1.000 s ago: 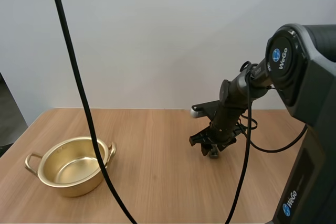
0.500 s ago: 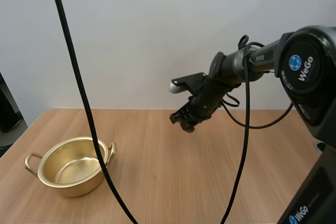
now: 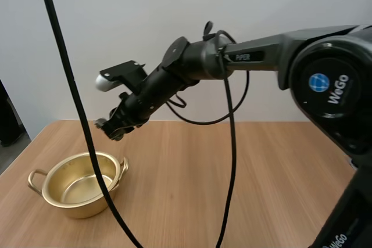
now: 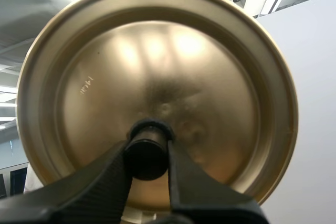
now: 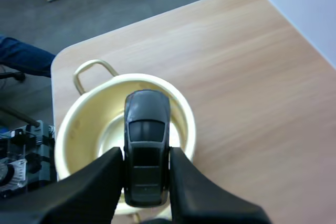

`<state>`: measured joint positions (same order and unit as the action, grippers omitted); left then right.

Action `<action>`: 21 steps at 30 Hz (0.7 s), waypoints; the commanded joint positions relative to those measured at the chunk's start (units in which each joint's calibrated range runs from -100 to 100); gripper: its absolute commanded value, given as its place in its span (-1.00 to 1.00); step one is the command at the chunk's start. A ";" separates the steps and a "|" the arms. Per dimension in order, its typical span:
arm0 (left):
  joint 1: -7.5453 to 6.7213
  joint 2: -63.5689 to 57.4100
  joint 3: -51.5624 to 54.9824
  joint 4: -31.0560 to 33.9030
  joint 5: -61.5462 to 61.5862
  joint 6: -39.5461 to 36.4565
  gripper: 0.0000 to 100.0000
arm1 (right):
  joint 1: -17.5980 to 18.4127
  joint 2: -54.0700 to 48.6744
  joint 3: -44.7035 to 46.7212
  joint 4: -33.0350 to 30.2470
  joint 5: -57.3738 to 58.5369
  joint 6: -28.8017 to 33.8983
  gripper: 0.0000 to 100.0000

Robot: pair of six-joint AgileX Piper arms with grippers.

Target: Open the pot, put the car inside, and close it

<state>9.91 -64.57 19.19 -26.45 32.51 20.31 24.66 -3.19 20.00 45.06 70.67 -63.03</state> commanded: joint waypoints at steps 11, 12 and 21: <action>0.01 -2.20 -0.11 -0.25 5.48 -0.04 -1.00 | 8.03 12.04 -1.55 -4.32 -5.65 -4.09 -1.00; 0.01 -2.20 -0.11 -0.25 5.48 -0.04 -1.00 | 8.03 12.41 -1.55 -4.32 -7.11 -4.19 -1.00; 0.01 -2.20 -0.11 0.34 5.52 -0.04 -1.00 | 8.03 12.70 -1.55 -8.38 -13.10 -1.38 0.41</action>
<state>9.91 -66.78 19.08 -26.23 37.58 20.31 32.72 9.47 18.42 37.17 58.28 -65.60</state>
